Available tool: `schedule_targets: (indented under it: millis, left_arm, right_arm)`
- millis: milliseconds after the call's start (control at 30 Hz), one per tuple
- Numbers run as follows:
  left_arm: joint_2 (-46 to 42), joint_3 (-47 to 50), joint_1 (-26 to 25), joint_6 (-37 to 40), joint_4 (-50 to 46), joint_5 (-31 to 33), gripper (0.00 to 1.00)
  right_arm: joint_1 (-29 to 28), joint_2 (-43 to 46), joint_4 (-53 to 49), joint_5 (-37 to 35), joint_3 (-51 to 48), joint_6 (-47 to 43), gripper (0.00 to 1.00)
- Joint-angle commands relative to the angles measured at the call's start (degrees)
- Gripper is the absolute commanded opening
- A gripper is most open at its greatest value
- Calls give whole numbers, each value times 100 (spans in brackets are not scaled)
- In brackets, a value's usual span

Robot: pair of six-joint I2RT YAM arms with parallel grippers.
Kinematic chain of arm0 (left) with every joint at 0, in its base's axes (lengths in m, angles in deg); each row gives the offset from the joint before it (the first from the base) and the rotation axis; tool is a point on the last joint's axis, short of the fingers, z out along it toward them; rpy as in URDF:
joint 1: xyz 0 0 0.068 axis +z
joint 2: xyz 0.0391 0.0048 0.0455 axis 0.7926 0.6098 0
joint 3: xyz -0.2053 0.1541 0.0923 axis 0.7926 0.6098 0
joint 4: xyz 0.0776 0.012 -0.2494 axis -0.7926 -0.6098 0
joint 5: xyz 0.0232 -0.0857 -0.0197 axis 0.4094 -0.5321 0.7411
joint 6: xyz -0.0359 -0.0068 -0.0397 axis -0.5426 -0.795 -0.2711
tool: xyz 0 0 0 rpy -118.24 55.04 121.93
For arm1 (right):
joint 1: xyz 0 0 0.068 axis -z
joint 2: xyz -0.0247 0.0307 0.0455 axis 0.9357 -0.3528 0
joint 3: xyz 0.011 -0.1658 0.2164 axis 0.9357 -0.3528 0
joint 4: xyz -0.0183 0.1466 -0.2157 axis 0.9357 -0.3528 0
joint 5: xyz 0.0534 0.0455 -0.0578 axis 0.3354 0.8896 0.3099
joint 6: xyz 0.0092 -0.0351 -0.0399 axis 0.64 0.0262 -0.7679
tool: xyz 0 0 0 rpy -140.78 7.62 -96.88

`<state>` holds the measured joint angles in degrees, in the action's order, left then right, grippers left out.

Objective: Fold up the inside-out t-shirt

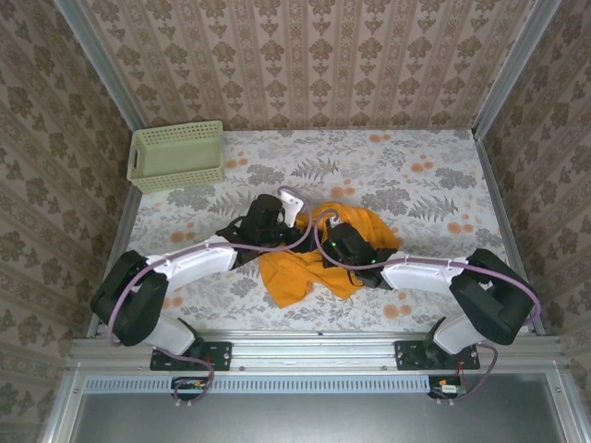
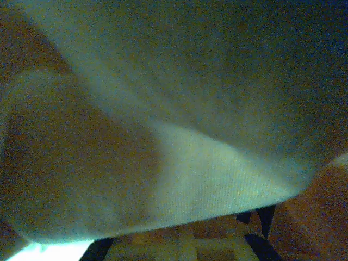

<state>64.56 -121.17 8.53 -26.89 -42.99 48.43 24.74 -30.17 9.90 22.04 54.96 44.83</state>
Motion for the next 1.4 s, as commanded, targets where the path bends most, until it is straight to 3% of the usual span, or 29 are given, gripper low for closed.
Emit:
schedule_targets:
  millis: [0,167,233,433,600,700,867,1133,1367]
  left_arm:
    - [112,-257,-24,48,207,-161,60]
    - [359,-486,114,-86,58,66,11]
    - [421,-595,247,-233,-85,328,0]
    - [324,-589,1020,-1029,-62,601,0]
    - [314,-765,1440,-1243,-294,664,0]
    - [295,-812,1481,-1100,-536,858,0]
    - [310,-768,1429,-1014,-534,587,0]
    - [-56,-361,1380,-1162,-338,720,0]
    - [-246,-232,1417,-1297,-127,552,0]
  right_arm:
    - [55,-43,24,67,184,95,0]
    - [221,-62,-57,165,128,184,0]
    - [286,-92,-115,188,111,230,5]
    - [472,-579,-800,133,420,501,31]
    - [478,-872,-1229,-5,534,784,42]
    - [503,-931,-1414,-129,579,880,47]
    - [509,-1145,-1680,-82,1117,724,57]
    - [568,-2273,-2826,-454,2351,1215,73]
    - [571,-3112,-3636,-612,3188,1501,71]
